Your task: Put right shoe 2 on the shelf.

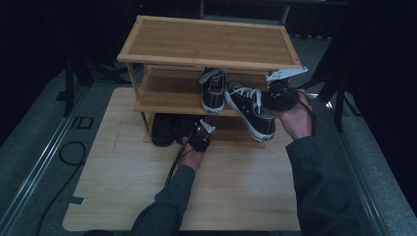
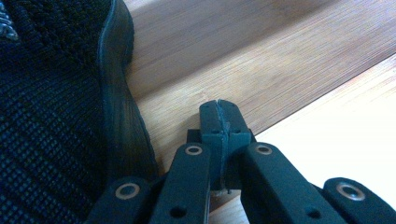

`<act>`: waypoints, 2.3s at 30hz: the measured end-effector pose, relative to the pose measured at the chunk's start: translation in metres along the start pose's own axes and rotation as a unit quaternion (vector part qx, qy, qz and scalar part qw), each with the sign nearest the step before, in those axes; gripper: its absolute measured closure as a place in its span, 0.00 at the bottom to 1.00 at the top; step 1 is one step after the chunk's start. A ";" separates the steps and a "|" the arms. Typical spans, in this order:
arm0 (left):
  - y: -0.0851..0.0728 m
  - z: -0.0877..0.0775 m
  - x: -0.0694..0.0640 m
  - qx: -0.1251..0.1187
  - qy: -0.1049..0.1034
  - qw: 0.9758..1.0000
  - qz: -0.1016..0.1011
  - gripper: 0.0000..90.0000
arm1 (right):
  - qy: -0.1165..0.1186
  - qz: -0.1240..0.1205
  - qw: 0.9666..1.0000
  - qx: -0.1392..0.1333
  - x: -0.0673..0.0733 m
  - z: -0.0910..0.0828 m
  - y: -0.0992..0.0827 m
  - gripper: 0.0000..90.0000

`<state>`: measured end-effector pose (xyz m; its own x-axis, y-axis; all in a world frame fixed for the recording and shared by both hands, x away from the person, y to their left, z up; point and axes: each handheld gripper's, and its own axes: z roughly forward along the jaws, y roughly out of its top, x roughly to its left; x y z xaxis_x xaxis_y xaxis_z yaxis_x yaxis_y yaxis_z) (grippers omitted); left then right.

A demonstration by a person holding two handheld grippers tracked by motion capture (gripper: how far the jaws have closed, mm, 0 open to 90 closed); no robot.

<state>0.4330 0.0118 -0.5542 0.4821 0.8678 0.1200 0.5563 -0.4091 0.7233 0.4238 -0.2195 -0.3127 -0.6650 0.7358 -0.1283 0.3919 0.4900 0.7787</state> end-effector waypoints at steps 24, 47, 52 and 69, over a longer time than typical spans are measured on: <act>0.000 0.000 0.000 0.001 0.002 1.000 0.000 1.00 | 0.015 -0.025 1.000 0.009 0.004 -0.042 -0.010 0.71; 0.000 0.000 -0.001 0.000 0.004 1.000 -0.003 1.00 | -0.012 -0.003 0.999 0.034 0.002 -0.059 -0.068 1.00; 0.000 -0.001 0.000 0.004 0.007 1.000 0.003 1.00 | -0.009 -0.004 0.999 0.044 0.005 -0.059 -0.083 1.00; 0.000 0.000 -0.001 0.000 0.005 1.000 -0.001 1.00 | 0.012 -0.032 0.998 0.050 0.028 -0.069 -0.106 1.00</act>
<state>0.4326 0.0109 -0.5540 0.4737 0.8718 0.1252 0.5581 -0.4071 0.7231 0.3201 -0.2829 -0.3566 -0.7058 0.6902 -0.1598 0.4087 0.5809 0.7039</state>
